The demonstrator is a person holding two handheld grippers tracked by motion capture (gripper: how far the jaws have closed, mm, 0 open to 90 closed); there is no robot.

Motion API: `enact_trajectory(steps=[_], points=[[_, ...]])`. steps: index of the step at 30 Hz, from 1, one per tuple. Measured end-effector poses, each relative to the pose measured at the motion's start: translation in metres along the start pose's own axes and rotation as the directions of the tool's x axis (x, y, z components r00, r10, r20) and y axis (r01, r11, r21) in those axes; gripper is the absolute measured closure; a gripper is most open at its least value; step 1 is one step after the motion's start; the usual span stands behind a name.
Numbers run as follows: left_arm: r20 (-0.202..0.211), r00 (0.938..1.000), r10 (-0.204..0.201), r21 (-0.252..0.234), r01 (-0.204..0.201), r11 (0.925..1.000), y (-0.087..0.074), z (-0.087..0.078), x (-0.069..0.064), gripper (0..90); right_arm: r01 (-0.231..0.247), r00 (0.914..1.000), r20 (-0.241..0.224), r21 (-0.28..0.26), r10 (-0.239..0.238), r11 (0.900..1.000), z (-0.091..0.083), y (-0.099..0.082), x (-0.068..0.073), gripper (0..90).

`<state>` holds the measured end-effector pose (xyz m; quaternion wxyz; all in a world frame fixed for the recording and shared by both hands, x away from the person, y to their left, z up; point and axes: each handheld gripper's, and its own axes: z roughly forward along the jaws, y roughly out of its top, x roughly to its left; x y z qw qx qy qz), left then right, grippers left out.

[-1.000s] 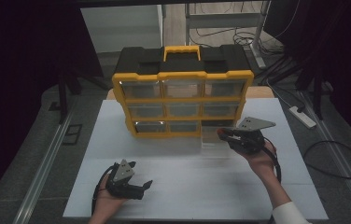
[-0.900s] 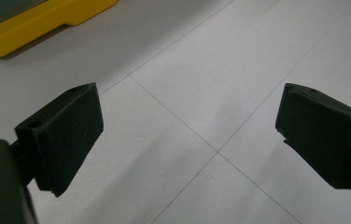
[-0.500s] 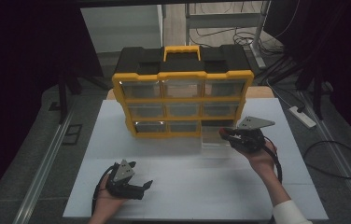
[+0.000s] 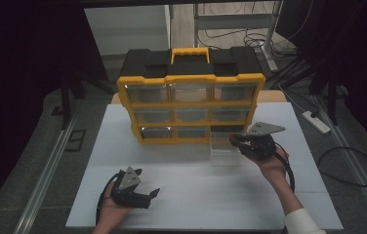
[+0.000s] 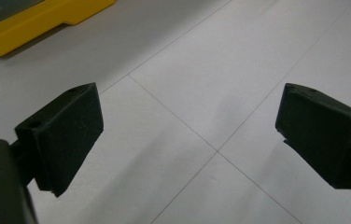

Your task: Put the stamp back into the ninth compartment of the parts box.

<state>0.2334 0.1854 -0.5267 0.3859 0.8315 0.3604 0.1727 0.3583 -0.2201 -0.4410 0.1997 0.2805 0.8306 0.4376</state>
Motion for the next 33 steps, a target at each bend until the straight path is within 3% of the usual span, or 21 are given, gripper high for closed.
enact_trajectory(steps=[1,4,5,9,12,23,33], points=[[-0.001,1.0,-0.001,-0.001,0.001,1.0,0.0,0.0,0.0,7.6,0.0,1.0,-0.001,0.0,0.0,1.0,0.0,0.0,0.0,74.3],[-0.002,1.0,0.0,-0.002,0.0,1.0,0.0,0.0,0.0,7.6,0.002,1.0,-0.005,-0.023,-0.002,0.9997,0.0,0.0,0.001,58.4],[-0.001,1.0,0.0,-0.002,0.0,1.0,0.0,0.0,0.0,7.6,0.005,1.0,0.009,-0.047,-0.004,0.9989,-0.001,0.001,0.003,43.2],[0.002,1.0,0.0,-0.006,0.0,1.0,0.0,0.0,0.0,7.6,-0.002,0.9954,0.095,-0.094,0.011,0.9956,-0.004,0.002,0.011,23.9],[0.003,1.0,-0.002,-0.008,0.002,1.0,0.0,-0.001,0.0,7.6,-0.021,0.9986,0.047,-0.102,0.026,0.9946,-0.004,0.002,0.012,16.7],[0.001,0.9999,-0.013,-0.026,0.013,0.9996,0.0,-0.003,0.001,7.5,-0.036,0.9994,-0.001,-0.109,0.036,0.9934,-0.005,0.001,0.011,11.7],[-0.006,0.9999,-0.011,-0.034,0.011,0.9994,0.0,-0.004,0.0,7.6,-0.024,0.9995,0.016,-0.128,0.026,0.9915,-0.008,-0.001,0.013,13.4]])
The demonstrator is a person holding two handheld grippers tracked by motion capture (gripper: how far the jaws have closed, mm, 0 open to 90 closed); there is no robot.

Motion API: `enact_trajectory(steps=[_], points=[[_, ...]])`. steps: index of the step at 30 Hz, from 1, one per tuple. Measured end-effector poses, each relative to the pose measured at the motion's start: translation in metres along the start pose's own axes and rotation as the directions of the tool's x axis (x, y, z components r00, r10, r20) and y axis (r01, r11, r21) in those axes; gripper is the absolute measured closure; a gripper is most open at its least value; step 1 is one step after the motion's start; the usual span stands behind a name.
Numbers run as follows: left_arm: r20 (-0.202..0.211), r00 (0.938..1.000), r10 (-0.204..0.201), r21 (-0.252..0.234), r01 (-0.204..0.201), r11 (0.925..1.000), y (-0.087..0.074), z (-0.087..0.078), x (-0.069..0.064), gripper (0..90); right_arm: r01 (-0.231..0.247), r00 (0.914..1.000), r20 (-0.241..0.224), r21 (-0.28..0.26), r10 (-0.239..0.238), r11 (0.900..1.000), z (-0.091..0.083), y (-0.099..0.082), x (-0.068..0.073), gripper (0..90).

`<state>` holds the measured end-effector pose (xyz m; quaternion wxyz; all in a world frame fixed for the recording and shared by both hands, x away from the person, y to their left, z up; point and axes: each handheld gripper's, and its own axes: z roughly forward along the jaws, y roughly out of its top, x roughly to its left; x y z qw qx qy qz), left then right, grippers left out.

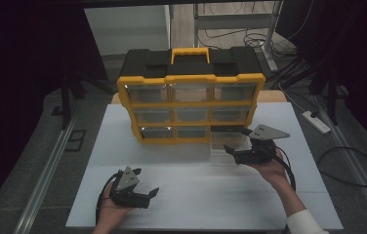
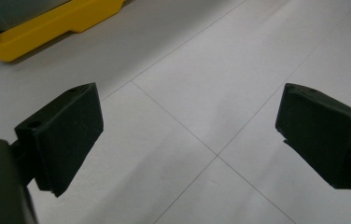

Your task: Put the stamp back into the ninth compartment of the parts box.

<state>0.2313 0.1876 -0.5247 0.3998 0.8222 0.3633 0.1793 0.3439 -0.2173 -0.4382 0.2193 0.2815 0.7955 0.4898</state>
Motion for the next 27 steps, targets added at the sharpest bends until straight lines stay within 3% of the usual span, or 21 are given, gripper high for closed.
enact_trajectory(steps=[19,27], points=[[0.0,1.0,0.007,-0.006,-0.007,1.0,-0.001,-0.002,-0.002,7.7,0.005,0.9999,0.013,-0.002,-0.005,1.0,-0.012,-0.002,0.004,15.5],[-0.003,1.0,0.007,-0.013,-0.007,0.9999,-0.001,-0.003,-0.002,7.7,-0.035,0.9992,0.018,-0.025,0.036,0.9991,-0.037,-0.016,0.009,16.5]])
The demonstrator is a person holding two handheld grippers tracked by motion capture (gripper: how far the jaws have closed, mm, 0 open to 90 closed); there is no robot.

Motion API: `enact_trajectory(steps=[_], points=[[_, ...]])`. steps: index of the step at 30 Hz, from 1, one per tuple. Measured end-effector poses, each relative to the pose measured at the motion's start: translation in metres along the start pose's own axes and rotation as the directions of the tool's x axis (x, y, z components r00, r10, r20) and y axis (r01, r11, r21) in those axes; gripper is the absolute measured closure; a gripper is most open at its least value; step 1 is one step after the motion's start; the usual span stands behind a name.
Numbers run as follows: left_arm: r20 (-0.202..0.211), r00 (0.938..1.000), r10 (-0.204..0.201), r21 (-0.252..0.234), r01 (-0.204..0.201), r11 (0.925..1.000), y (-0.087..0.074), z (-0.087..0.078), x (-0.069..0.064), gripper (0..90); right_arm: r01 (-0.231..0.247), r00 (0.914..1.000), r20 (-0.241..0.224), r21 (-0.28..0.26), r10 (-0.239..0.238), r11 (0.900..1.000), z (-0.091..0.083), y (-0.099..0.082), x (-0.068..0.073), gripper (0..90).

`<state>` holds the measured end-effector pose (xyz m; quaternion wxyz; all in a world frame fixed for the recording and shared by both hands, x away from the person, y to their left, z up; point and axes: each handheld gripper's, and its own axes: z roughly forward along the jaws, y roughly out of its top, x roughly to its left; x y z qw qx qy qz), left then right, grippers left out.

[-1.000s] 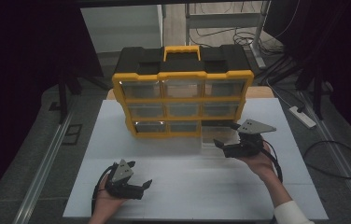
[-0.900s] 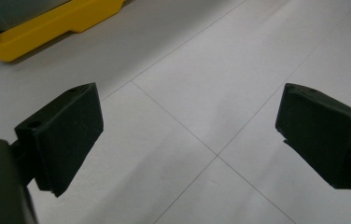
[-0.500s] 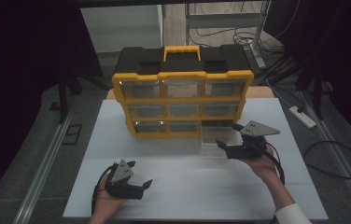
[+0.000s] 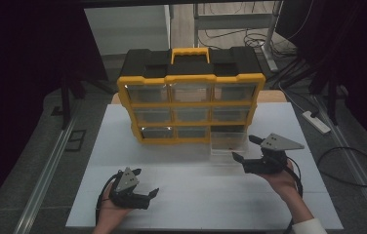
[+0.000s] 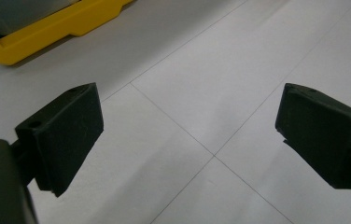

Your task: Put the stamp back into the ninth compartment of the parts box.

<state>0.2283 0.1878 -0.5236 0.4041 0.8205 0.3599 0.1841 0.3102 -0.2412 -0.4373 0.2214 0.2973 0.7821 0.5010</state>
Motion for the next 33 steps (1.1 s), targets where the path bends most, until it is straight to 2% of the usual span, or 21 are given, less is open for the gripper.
enact_trajectory(steps=[3,10,12,16,20,25,33], points=[[-0.003,1.0,-0.004,-0.006,0.004,1.0,0.0,-0.001,0.0,7.7,-0.007,1.0,0.007,0.007,0.007,0.9999,-0.01,-0.009,0.001,17.1],[-0.002,1.0,-0.008,-0.01,0.008,0.9999,0.0,-0.001,0.001,7.7,-0.097,0.9944,0.041,-0.002,0.097,0.9953,-0.04,-0.043,-0.008,18.2],[-0.001,1.0,-0.009,-0.01,0.009,0.9999,0.0,-0.001,0.001,7.7,-0.097,0.9941,0.049,-0.002,0.097,0.9953,-0.044,-0.048,-0.009,18.3],[0.007,0.9998,-0.017,-0.02,0.017,0.9996,0.001,-0.001,0.001,7.7,-0.08,0.9931,0.087,0.008,0.079,0.9968,-0.058,-0.072,-0.013,18.4],[0.003,0.9999,-0.016,-0.017,0.016,0.9997,0.001,-0.001,0.001,7.7,-0.09,0.9919,0.094,0.05,0.085,0.9947,-0.063,-0.088,-0.017,18.5],[0.001,0.9999,-0.017,-0.016,0.017,0.9997,0.001,0.0,0.001,7.7,-0.088,0.9918,0.098,0.065,0.082,0.994,-0.061,-0.092,-0.021,19.0],[-0.004,0.9999,-0.012,-0.014,0.012,0.9998,0.001,0.0,0.001,7.8,-0.065,0.9943,0.09,0.081,0.058,0.9946,-0.058,-0.092,-0.019,19.0]])
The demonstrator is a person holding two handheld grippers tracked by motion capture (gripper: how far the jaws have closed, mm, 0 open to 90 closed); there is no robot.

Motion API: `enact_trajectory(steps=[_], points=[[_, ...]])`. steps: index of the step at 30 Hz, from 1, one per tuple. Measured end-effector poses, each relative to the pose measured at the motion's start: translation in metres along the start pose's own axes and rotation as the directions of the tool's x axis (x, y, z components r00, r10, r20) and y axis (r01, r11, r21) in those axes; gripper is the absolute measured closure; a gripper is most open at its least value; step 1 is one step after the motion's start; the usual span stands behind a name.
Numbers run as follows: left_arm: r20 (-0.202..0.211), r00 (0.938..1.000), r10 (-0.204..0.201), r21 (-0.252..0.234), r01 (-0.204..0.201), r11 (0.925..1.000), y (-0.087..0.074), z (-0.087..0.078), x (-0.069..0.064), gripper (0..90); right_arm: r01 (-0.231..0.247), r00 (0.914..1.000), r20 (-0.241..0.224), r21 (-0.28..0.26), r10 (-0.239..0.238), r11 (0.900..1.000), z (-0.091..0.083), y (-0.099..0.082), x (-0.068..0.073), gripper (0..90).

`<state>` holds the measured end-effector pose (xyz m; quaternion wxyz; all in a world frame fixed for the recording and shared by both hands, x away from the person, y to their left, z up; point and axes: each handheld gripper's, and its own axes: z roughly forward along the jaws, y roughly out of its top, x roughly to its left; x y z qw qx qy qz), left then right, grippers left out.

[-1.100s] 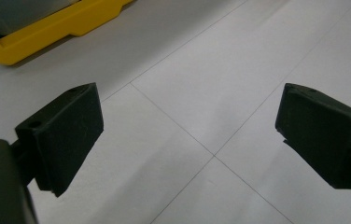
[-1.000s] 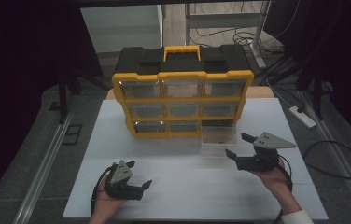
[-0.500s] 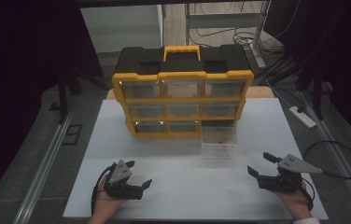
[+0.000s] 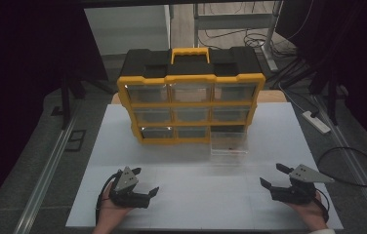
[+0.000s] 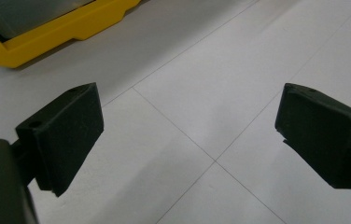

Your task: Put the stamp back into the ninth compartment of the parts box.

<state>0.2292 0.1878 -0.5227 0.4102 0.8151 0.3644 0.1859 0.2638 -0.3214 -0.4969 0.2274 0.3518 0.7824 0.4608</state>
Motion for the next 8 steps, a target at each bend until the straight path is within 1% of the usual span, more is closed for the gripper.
enact_trajectory(steps=[5,8], points=[[-0.003,1.0,0.004,0.002,-0.004,1.0,-0.0001,0.0001,0.0004,7.8,0.001,1.0,0.0,0.004,-0.001,1.0,0.0004,0.0002,-0.0005,19.0],[-0.006,1.0,0.004,0.003,-0.004,1.0,-0.0003,0.0002,0.0007,7.8,0.01,0.9999,-0.004,0.006,-0.01,0.9999,0.0017,0.0006,0.0003,18.9]])
